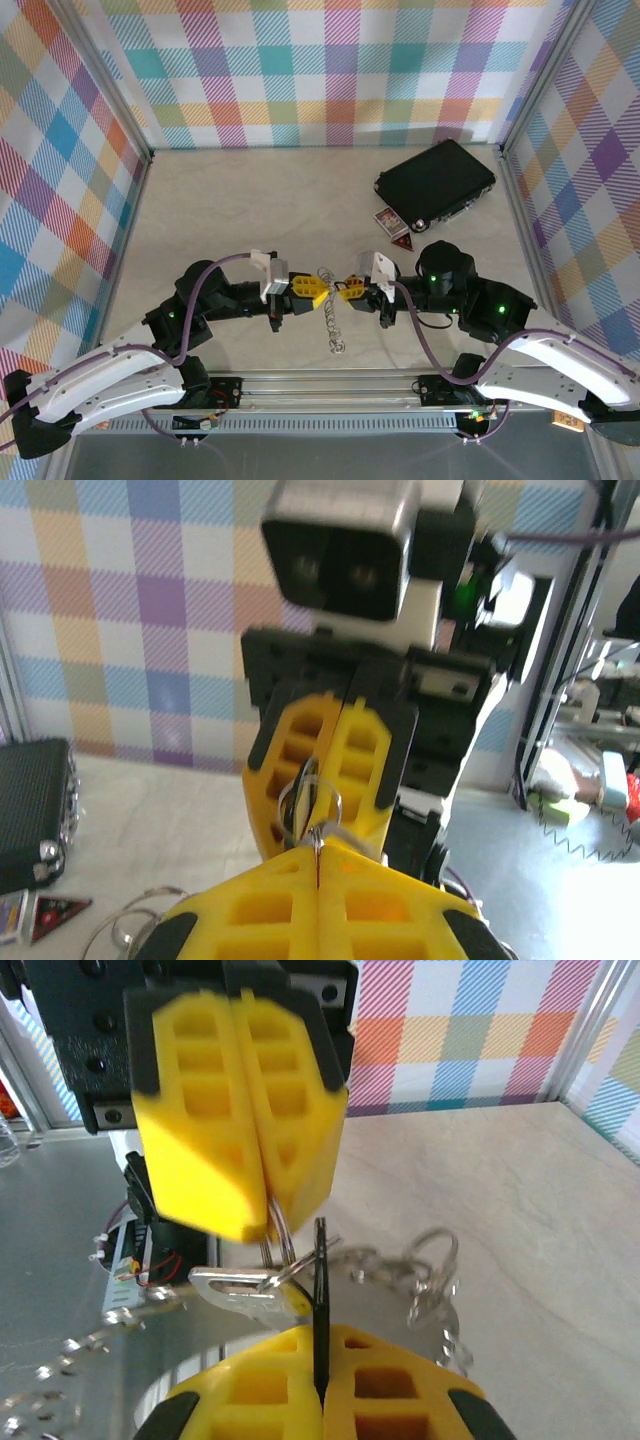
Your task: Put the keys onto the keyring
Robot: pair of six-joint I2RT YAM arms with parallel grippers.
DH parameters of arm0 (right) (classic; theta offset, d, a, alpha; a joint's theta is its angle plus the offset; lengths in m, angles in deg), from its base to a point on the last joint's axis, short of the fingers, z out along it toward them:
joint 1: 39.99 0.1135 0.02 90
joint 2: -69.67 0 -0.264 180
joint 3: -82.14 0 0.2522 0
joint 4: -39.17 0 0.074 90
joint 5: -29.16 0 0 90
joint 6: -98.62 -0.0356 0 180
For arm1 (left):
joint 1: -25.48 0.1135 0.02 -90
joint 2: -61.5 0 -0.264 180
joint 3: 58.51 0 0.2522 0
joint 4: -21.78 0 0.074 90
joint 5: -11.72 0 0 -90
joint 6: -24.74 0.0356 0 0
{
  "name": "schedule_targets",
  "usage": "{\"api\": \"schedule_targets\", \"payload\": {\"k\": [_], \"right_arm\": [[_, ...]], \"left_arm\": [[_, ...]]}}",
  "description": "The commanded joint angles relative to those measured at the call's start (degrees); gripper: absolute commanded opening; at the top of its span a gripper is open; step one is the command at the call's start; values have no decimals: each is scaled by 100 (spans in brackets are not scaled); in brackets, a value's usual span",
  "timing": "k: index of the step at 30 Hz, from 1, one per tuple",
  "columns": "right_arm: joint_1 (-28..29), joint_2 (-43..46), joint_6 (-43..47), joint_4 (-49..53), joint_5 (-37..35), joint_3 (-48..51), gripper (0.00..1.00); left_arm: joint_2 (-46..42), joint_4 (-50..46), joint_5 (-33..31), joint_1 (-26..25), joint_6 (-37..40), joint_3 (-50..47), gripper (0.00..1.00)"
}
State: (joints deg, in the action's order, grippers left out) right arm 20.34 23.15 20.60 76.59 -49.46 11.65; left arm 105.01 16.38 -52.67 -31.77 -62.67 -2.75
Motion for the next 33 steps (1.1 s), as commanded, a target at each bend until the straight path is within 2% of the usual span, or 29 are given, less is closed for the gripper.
{"api": "schedule_targets", "payload": {"k": [1,15,19,22,25,33], "right_arm": [[1,56,170,206,-170,-197,0],[4,3,365,578,-450,-450,0],[1,-60,400,722,-551,-548,0],[1,-163,409,866,-631,-649,0],[-2,-286,385,991,-713,-741,0],[-2,-622,370,1352,-897,-1002,0]], "left_arm": [[25,-192,2,-14,258,278,0],[27,-599,-383,-12,442,279,0],[-77,-565,-525,-7,410,173,25],[-90,-546,-595,-11,385,112,36],[-88,-505,-632,-14,344,53,44],[-291,-232,-763,-6,147,-287,56]]}}
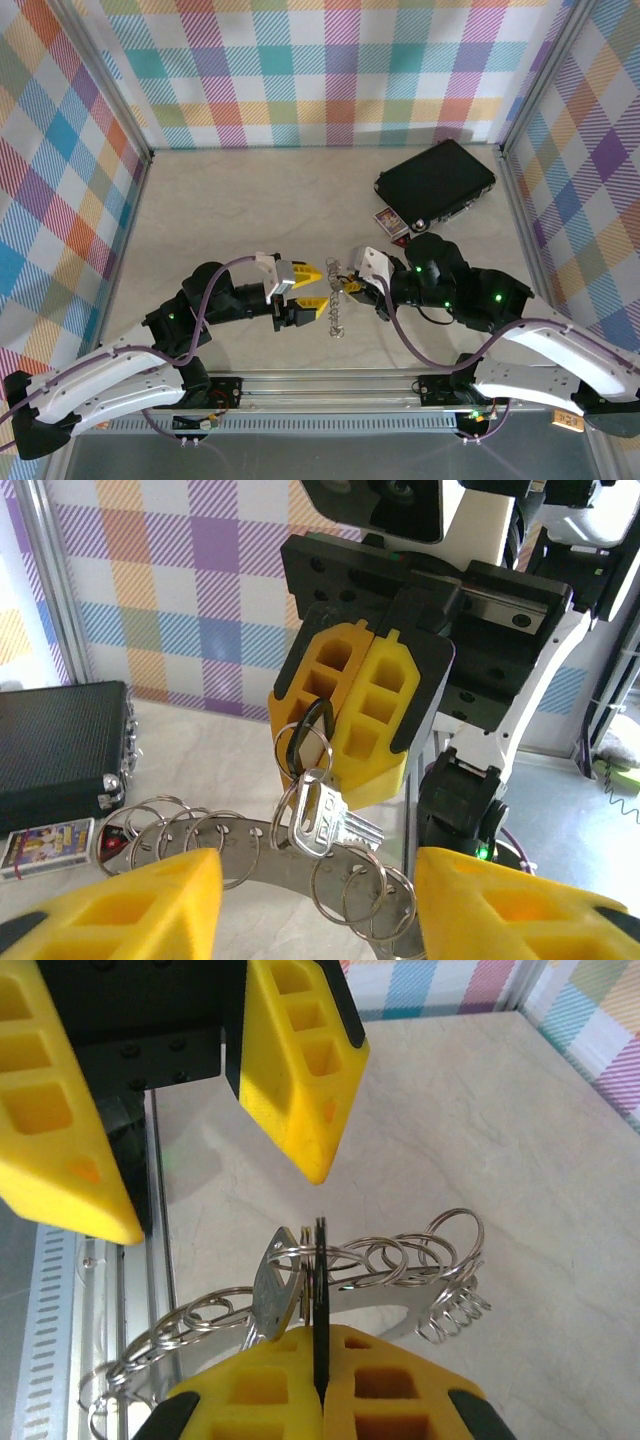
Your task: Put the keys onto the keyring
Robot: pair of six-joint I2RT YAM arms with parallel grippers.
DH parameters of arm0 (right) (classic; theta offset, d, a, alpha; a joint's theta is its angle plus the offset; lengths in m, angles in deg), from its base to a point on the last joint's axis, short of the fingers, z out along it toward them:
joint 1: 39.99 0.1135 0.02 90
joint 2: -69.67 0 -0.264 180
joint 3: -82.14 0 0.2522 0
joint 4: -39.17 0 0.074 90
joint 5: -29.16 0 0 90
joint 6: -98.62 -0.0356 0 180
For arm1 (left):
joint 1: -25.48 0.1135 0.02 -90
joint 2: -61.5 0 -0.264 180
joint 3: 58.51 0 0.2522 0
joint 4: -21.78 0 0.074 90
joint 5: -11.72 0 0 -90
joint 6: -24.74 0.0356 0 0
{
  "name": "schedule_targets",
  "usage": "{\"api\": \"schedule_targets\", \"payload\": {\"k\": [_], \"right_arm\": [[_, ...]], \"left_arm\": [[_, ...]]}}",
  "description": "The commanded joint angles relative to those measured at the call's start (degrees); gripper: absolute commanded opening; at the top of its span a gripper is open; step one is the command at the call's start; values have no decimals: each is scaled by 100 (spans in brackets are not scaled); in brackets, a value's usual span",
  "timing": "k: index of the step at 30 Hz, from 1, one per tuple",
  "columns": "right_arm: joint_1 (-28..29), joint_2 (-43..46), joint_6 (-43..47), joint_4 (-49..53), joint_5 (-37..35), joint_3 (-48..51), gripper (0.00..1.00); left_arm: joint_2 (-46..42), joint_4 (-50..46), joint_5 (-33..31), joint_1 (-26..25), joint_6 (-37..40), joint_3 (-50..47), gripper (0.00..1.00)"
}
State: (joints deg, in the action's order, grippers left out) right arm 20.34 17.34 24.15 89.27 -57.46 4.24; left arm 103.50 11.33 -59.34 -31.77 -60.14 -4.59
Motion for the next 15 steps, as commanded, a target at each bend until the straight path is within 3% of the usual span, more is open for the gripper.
{"api": "schedule_targets", "payload": {"k": [1,6,12,15], "right_arm": [[2,-85,19,112,-124,-282,0],[-12,-413,-66,279,-357,-479,0],[-72,-910,-257,418,-598,-765,0],[-177,-1081,-334,360,-604,-836,0]], "left_arm": [[-177,275,-114,-14,-122,-140,59],[-321,152,-494,-11,-148,-304,85],[-531,-58,-1217,-9,-232,-484,100],[-663,-17,-1345,-7,-353,-650,100]]}}
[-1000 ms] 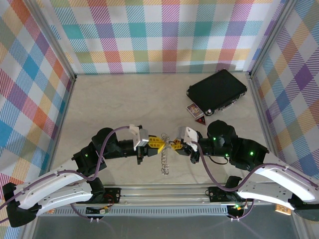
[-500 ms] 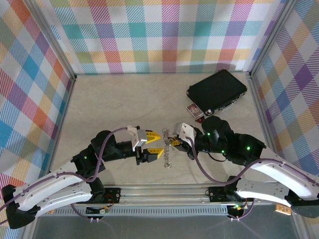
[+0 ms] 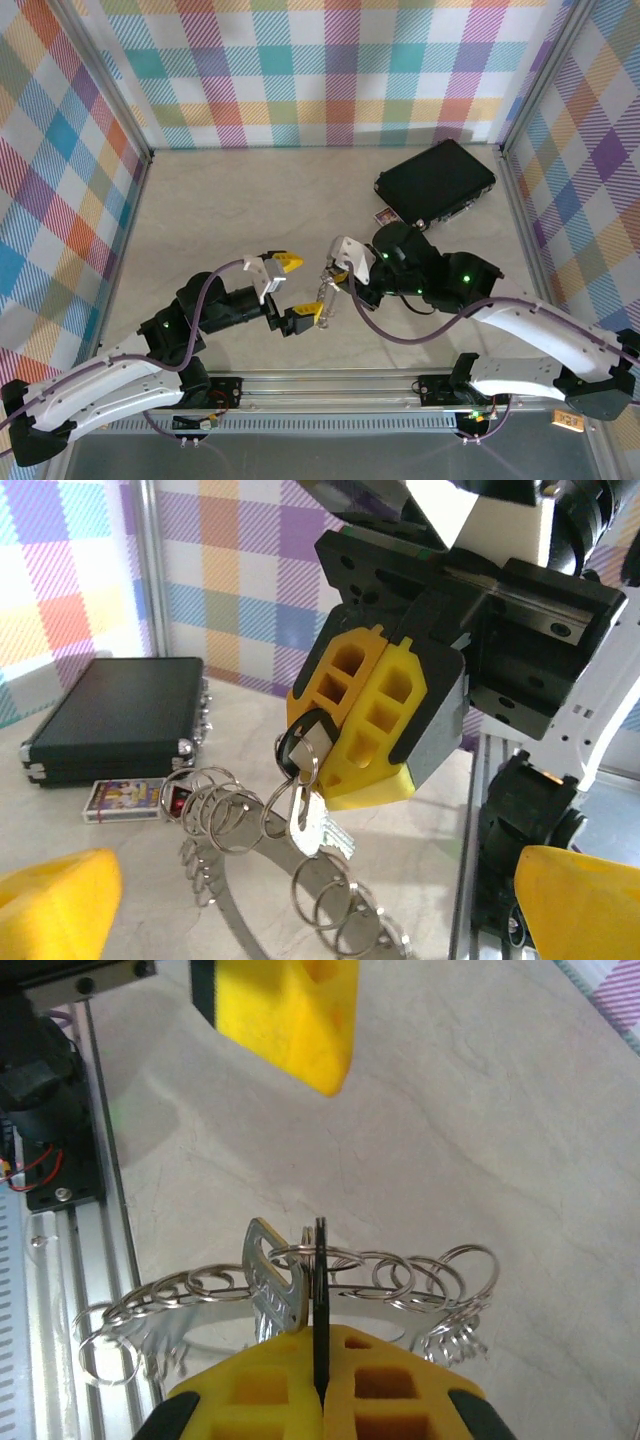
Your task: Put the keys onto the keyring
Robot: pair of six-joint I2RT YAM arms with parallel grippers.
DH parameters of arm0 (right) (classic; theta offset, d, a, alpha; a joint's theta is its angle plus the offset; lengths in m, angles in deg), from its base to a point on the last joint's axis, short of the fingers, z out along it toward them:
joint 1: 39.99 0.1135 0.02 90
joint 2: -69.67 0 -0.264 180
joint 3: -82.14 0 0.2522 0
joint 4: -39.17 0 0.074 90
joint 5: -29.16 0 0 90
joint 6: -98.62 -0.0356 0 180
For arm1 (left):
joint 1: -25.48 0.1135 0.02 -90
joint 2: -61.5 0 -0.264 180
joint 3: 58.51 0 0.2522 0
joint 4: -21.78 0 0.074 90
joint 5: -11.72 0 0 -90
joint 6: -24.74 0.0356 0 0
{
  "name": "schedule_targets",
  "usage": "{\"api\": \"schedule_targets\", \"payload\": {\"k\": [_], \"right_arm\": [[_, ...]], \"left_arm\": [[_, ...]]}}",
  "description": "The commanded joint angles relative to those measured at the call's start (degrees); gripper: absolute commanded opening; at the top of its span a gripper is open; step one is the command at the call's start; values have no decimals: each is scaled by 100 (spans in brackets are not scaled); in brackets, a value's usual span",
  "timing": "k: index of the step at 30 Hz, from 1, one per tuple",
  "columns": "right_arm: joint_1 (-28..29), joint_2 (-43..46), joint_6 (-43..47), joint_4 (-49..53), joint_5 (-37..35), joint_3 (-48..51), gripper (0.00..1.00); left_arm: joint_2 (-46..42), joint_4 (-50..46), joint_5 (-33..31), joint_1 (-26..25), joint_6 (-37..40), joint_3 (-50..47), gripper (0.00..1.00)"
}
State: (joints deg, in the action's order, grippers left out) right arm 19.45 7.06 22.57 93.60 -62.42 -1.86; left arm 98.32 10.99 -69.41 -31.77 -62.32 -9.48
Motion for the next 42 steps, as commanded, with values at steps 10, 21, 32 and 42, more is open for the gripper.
{"api": "schedule_targets", "payload": {"k": [10,21,32,42], "right_arm": [[-570,-702,-452,-113,192,-634,0],[-1282,-1693,-706,-352,765,-1407,0],[-1654,-3478,-1001,-349,1163,-2942,0],[-1760,-4841,-1126,-377,1367,-3887,0]], "left_arm": [[-299,-104,-1020,-13,-262,-416,100],[-341,-49,-1224,-13,-407,-510,100],[-395,56,-1641,-5,-202,-647,100],[-332,488,-1581,-5,-219,-957,100]]}}
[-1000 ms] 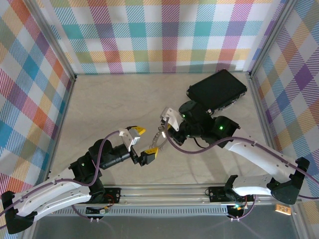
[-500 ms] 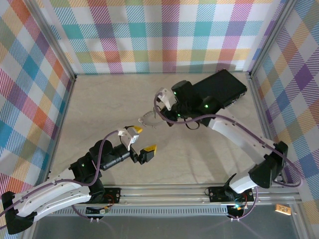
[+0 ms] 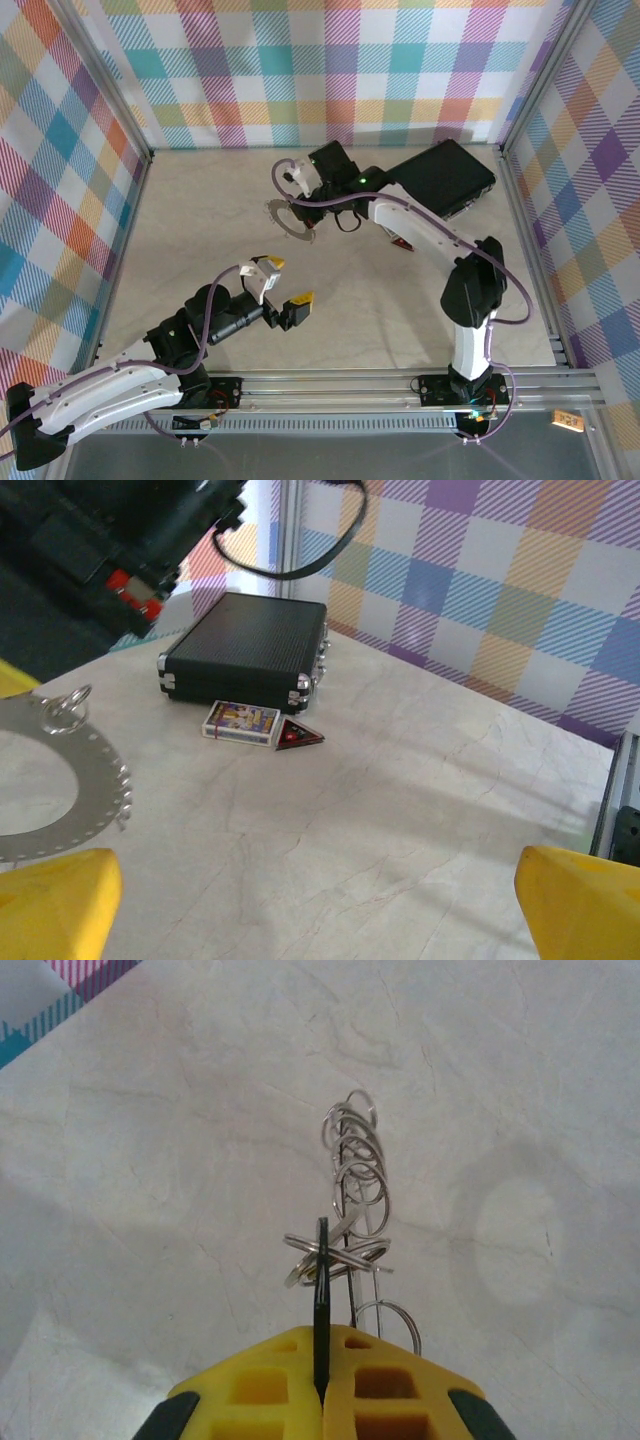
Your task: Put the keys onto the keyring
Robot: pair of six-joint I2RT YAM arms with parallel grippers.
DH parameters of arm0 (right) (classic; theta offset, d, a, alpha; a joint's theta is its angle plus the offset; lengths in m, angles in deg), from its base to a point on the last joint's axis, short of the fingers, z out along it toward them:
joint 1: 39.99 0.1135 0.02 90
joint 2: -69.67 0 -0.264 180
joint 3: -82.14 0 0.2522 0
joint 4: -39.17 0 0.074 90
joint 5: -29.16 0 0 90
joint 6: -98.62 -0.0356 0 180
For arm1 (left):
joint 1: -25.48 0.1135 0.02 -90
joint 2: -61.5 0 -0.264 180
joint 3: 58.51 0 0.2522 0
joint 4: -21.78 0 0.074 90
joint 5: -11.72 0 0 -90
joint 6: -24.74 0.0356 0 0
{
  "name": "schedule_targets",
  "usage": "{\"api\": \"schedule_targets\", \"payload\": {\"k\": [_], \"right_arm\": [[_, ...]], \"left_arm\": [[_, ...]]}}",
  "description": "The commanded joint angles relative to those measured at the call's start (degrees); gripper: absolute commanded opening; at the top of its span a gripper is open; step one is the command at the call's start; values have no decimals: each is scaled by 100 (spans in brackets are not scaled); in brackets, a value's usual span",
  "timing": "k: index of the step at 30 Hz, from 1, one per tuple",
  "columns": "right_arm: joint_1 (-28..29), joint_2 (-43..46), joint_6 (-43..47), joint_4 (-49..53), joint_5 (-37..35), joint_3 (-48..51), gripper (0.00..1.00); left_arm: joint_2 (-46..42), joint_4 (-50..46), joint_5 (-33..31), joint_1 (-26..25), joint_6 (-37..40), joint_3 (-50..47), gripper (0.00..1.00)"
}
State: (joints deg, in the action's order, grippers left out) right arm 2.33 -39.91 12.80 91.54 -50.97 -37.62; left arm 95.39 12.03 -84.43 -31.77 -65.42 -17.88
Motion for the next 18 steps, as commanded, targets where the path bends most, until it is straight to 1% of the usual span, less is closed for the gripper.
{"api": "schedule_targets", "payload": {"k": [1,10,18], "right_arm": [[-47,-250,-171,-183,234,-369,0],[-49,-857,-271,-239,384,-582,0],[-49,-855,-287,-257,454,-241,0]], "left_arm": [[-45,413,-90,-6,86,-153,100],[-55,636,-44,-6,-122,-361,100],[-180,645,-107,-5,-168,-455,100]]}}
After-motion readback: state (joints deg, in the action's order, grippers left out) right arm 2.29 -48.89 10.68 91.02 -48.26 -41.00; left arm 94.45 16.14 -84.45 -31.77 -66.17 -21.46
